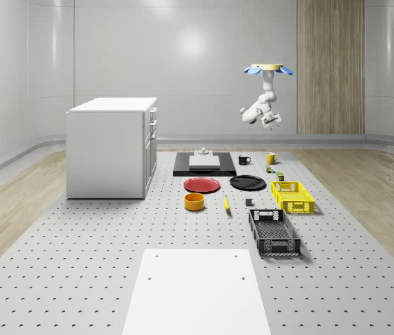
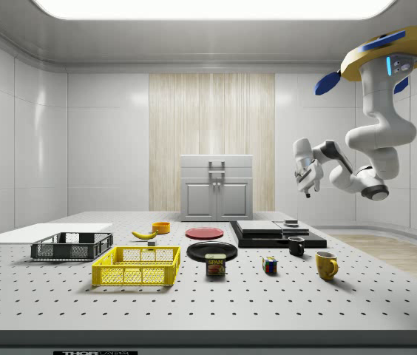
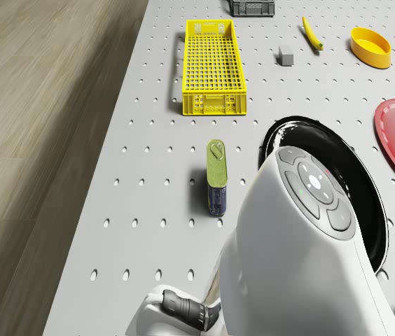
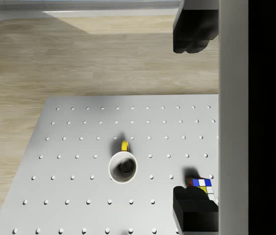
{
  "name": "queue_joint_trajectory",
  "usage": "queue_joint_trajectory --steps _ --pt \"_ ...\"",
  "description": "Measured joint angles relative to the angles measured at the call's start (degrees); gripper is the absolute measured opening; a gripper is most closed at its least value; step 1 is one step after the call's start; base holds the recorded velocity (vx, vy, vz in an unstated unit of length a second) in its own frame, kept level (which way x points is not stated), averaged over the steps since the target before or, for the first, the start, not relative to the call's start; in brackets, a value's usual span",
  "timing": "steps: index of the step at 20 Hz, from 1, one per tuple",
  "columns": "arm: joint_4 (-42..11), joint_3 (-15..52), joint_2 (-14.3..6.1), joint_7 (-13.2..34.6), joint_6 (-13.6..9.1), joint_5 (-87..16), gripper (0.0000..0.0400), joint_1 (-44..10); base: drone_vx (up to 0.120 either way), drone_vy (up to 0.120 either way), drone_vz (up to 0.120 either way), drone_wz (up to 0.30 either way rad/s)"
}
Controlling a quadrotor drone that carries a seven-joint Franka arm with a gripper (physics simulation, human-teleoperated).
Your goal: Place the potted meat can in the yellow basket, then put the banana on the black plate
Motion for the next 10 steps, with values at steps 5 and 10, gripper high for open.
queue_joint_trajectory --steps 5,10 --pt "-1.9 4.4 -3.0 5.8 -3.8 -5.6 0.04 -8.8 0.12 0.0 -0.12 0.0" --pt "-2.4 6.5 -5.2 8.7 -4.9 -7.1 0.04 -13.1 0.12 0.0 -0.12 0.0"
